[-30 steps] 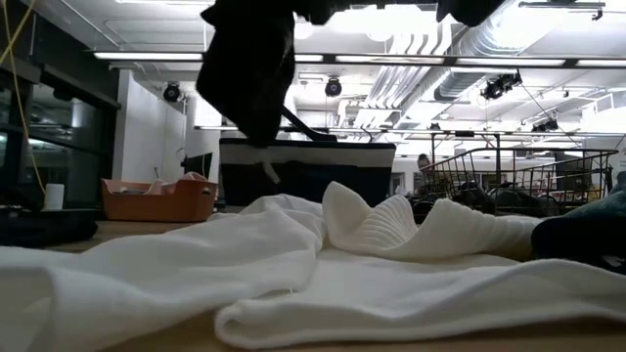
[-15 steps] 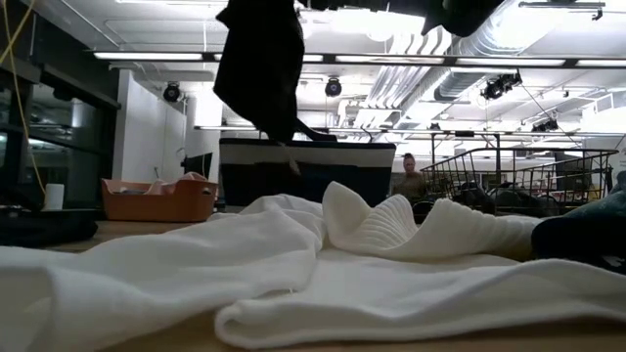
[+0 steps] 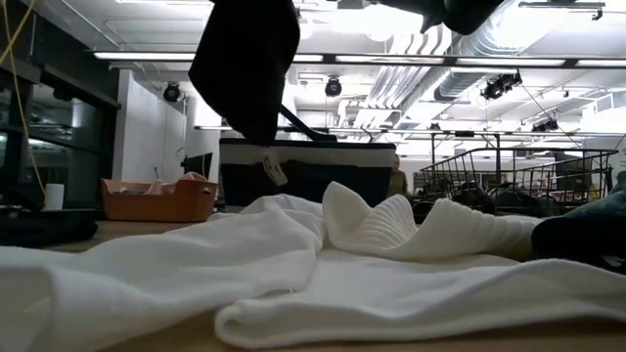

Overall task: Pick & Place Cloths
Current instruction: Put the top black boxer into the wire basket

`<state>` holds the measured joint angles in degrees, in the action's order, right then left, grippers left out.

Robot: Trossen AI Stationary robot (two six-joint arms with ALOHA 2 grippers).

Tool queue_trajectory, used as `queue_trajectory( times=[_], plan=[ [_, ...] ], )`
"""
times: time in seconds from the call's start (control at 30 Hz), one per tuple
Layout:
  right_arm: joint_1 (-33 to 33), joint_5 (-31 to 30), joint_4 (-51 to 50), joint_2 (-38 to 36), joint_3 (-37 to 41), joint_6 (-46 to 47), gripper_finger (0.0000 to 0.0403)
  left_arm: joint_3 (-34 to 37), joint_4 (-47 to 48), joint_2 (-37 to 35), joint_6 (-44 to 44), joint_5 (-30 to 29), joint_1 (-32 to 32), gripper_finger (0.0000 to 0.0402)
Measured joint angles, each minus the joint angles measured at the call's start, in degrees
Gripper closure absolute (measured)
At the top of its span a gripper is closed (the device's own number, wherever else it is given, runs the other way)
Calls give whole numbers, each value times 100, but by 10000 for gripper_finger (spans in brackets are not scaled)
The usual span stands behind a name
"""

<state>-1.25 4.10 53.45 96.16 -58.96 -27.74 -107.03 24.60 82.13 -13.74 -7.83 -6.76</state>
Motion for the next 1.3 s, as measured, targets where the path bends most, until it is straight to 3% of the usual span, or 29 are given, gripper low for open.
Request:
queue_trajectory(
  times=[0.43,0.6,0.7,0.97,1.13,1.3],
  plan=[
    [-2,55,-6,-2,0,614,389,1,139,-2,2,-88,0,401],
    [-88,-337,-289,-41,-2,686,395,1,247,-2,48,-219,0,396],
    [-145,-669,-591,-127,-2,650,396,1,305,-2,48,-362,0,373],
    [-188,-1773,-1388,-468,-2,864,397,0,451,-36,-85,-396,0,231],
    [-195,-2245,-2243,-928,-2,1176,398,1,610,-298,47,-733,0,140],
    [-262,-2919,-3055,-1418,-2,1298,398,1,1217,-655,391,-1198,0,100]
  ],
)
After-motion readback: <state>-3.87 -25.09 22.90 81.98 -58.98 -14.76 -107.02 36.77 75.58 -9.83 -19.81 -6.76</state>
